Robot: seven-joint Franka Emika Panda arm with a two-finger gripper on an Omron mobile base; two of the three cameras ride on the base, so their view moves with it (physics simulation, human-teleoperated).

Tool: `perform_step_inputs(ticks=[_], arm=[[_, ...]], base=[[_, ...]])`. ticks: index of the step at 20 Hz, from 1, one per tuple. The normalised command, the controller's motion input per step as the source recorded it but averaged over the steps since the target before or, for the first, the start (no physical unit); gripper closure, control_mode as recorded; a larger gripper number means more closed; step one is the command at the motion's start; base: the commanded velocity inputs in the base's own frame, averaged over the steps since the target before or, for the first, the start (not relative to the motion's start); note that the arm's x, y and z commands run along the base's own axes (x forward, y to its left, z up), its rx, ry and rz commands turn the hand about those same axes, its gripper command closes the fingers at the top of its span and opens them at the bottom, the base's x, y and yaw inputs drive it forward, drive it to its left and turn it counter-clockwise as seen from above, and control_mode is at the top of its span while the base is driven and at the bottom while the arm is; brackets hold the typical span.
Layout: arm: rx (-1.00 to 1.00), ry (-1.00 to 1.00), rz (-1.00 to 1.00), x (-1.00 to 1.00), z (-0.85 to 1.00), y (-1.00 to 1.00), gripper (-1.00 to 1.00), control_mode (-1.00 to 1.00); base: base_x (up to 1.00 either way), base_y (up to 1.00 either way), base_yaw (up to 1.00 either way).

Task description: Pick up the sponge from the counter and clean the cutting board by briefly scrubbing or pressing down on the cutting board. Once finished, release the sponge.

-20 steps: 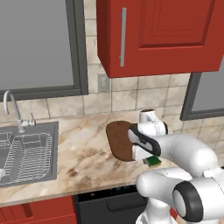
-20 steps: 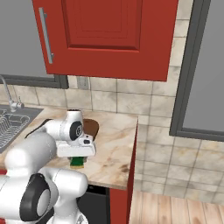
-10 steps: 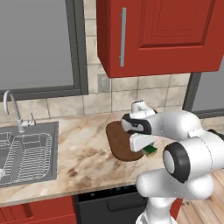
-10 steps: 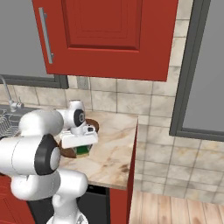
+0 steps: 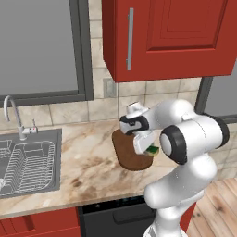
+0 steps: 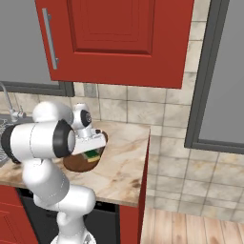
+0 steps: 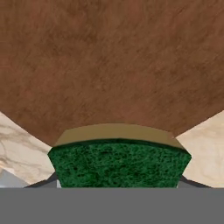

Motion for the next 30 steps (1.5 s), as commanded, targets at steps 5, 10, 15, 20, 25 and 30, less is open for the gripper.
perform_step_inputs(ticks=[5,10,15,20,25,30], arm=[[0.12,0.0,0.28,-0.13,-0.18,0.0,1.0,-1.0],[0.14,0.0,0.25,0.0,-0.12,0.0,1.0,-1.0],[0.19,0.06,0.22,0.01,-0.1,0.0,1.0,-1.0],[0.18,0.08,0.19,-0.01,-0.26,0.0,1.0,-1.0],[0.04,0.01,0.14,-0.01,-0.45,0.0,1.0,-1.0],[0.0,-0.13,0.1,-0.16,-0.31,0.0,1.0,-1.0]], base=[[0.0,0.0,0.0],[0.0,0.0,0.0],[0.0,0.0,0.0],[0.0,0.0,0.0],[0.0,0.0,0.0],[0.0,0.0,0.0]])
